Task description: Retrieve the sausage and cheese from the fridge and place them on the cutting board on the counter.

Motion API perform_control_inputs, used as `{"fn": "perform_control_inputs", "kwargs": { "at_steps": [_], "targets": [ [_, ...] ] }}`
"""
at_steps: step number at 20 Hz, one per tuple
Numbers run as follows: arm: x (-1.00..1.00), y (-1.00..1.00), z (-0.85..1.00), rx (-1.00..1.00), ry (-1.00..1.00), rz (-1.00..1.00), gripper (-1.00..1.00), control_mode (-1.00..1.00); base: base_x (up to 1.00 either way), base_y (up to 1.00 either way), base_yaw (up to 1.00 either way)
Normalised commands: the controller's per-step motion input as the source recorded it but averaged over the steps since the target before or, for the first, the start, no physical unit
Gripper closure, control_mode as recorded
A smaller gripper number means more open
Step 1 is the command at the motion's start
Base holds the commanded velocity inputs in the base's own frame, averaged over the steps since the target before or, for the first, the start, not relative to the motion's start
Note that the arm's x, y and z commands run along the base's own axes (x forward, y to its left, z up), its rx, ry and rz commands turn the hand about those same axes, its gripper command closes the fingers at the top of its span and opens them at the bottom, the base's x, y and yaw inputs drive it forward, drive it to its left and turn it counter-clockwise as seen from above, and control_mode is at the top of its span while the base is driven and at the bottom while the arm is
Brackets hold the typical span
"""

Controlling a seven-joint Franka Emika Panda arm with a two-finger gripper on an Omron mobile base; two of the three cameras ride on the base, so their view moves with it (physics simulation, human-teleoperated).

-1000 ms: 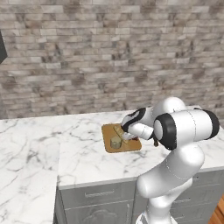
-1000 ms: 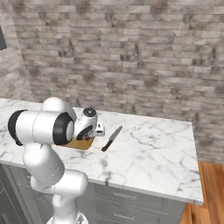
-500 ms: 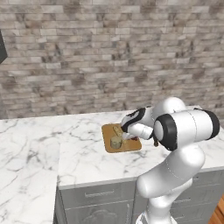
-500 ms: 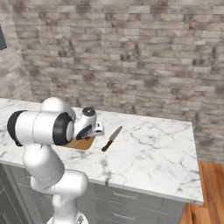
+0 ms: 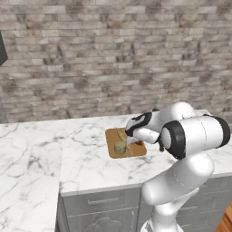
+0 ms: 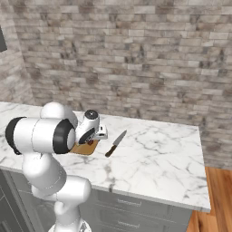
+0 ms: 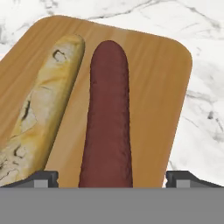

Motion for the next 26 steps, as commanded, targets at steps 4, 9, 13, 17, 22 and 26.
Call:
{"fn": "perform_control_inputs", "kwargs": {
  "at_steps": [4,9,13,17,22,26],
  "targets": [
    [-0.01,0.00,0.54,0.00,0.00,0.00,-1.00,-1.00,0.00,0.00,0.00],
    [-0.40,0.00,0.66,0.00,0.00,-0.01,-1.00,-1.00,0.00,0.00,0.00],
    [-0.64,-0.05,0.56,0.00,0.00,-0.03,-1.00,-1.00,0.00,0.00,0.00],
    [-0.74,-0.10,0.60,0.00,-0.02,0.00,-1.00,-1.00,0.00,0.00,0.00],
    [-0.96,-0.06,0.83,0.00,-0.13,0.00,-1.00,-1.00,0.00,0.00,0.00],
    [-1.00,-0.01,0.86,0.03,-0.10,0.00,-1.00,-1.00,0.00,0.00,0.00]
  ]
}}
